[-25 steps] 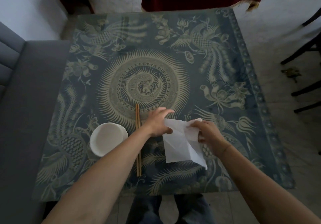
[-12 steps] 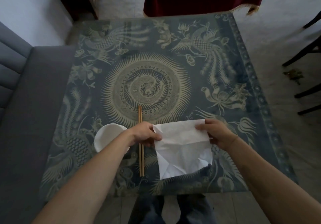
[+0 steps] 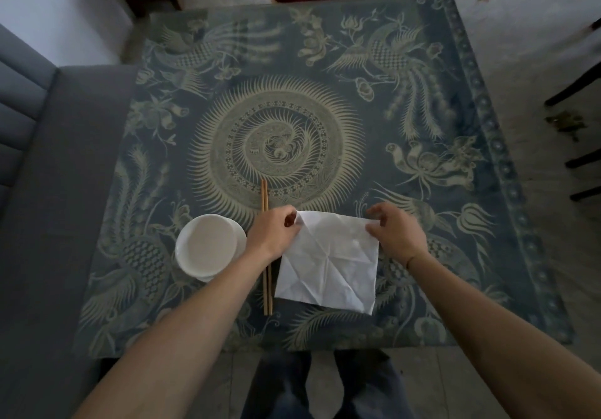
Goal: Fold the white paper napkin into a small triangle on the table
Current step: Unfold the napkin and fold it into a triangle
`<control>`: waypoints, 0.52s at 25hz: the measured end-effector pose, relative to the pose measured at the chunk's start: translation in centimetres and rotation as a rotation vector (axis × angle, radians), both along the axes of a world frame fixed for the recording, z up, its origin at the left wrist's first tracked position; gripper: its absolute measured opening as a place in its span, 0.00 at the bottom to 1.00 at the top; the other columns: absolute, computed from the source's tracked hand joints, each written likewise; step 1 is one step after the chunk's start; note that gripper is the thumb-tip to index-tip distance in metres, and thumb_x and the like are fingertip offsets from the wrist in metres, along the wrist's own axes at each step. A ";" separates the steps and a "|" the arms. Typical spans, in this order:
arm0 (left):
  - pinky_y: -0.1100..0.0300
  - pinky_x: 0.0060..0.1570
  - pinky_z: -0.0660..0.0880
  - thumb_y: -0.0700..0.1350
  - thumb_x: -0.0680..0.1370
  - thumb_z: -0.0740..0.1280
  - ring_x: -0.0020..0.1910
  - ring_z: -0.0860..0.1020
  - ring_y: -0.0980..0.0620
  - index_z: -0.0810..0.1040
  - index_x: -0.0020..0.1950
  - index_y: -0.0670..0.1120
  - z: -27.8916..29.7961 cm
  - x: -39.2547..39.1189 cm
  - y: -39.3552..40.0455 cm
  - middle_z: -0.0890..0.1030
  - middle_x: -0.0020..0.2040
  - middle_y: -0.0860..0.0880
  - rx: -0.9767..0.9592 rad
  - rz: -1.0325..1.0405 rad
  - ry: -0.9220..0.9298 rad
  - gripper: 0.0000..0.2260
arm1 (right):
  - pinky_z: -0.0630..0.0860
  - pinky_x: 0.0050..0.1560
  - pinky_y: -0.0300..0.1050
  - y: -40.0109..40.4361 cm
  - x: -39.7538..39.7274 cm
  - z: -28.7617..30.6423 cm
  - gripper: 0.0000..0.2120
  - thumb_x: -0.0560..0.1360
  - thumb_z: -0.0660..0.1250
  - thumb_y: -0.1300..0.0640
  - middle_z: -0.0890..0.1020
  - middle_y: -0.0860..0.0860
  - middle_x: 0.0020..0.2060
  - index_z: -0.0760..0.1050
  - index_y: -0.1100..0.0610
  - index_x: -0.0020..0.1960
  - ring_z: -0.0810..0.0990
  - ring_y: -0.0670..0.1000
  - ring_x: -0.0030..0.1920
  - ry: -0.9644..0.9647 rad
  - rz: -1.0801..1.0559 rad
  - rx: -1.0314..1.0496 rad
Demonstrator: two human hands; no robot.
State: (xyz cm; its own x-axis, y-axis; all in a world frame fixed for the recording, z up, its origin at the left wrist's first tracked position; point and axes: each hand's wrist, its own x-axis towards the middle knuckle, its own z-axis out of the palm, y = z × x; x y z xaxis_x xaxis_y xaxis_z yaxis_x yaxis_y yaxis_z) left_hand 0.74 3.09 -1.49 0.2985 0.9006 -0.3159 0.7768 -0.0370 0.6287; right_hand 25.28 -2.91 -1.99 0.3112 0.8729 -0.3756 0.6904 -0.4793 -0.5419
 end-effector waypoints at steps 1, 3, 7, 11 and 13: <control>0.55 0.37 0.71 0.46 0.77 0.70 0.38 0.77 0.51 0.76 0.38 0.52 0.2 0.1 -0.4 0.78 0.37 0.53 0.057 -0.019 -0.017 0.08 | 0.76 0.52 0.52 0.2 0.2 0.1 0.16 0.71 0.70 0.54 0.80 0.49 0.54 0.77 0.49 0.59 0.76 0.54 0.56 -0.055 0.079 0.001; 0.55 0.37 0.73 0.45 0.77 0.70 0.39 0.76 0.52 0.80 0.44 0.49 0.9 0.4 -1.3 0.78 0.40 0.53 0.220 -0.073 -0.050 0.03 | 0.75 0.54 0.53 0.3 0.6 0.3 0.21 0.71 0.71 0.53 0.76 0.50 0.60 0.74 0.47 0.63 0.72 0.56 0.62 -0.130 0.221 -0.002; 0.57 0.38 0.74 0.41 0.76 0.71 0.40 0.76 0.51 0.82 0.47 0.46 1.7 1.1 -4.7 0.79 0.42 0.50 0.525 -0.292 -0.078 0.02 | 0.75 0.51 0.51 -0.2 1.1 -0.2 0.23 0.72 0.71 0.53 0.74 0.51 0.61 0.72 0.46 0.66 0.72 0.55 0.63 -0.194 0.288 -0.007; 0.53 0.39 0.74 0.41 0.74 0.71 0.41 0.76 0.47 0.82 0.47 0.47 0.7 2.3 -7.8 0.79 0.42 0.49 0.610 -0.441 0.004 0.04 | 0.75 0.51 0.52 -2.2 1.4 -0.7 0.22 0.72 0.71 0.53 0.75 0.52 0.61 0.73 0.48 0.65 0.72 0.57 0.62 -0.213 0.265 0.054; 0.53 0.39 0.73 0.42 0.73 0.72 0.41 0.76 0.47 0.82 0.46 0.48 0.1 2.9 -9.0 0.79 0.42 0.49 0.625 -0.486 0.030 0.03 | 0.74 0.54 0.56 -3.5 1.3 -0.8 0.25 0.72 0.70 0.50 0.73 0.53 0.64 0.70 0.49 0.68 0.71 0.59 0.63 -0.265 0.238 0.083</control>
